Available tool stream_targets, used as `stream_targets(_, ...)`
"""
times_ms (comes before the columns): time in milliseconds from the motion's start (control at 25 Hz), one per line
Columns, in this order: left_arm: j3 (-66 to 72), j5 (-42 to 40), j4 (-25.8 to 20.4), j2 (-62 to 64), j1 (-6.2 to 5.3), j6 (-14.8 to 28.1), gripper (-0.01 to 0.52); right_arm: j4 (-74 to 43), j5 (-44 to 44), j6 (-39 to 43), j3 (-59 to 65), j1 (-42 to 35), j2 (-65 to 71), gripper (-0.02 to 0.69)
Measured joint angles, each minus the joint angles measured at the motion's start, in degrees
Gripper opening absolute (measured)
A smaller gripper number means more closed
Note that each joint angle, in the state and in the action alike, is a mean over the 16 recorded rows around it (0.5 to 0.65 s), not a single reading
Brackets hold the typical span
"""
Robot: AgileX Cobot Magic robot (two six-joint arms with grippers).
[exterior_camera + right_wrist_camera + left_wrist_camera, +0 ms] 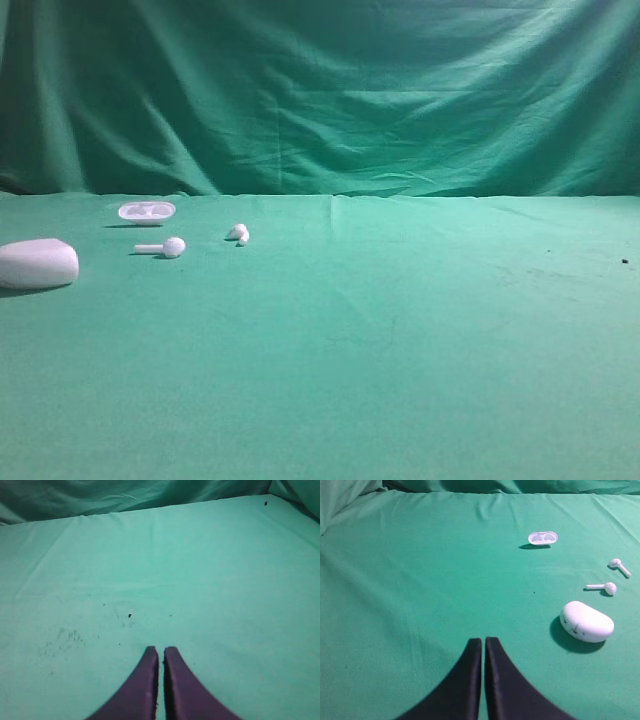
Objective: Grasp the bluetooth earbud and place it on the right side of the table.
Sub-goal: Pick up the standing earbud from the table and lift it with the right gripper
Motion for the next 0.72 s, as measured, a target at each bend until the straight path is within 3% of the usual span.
stream_targets(720,0.0,0.0,0.0,0.0,0.0,0.0,0.0,0.65,-1.39,0.2,0.06,0.0,0.0,0.0)
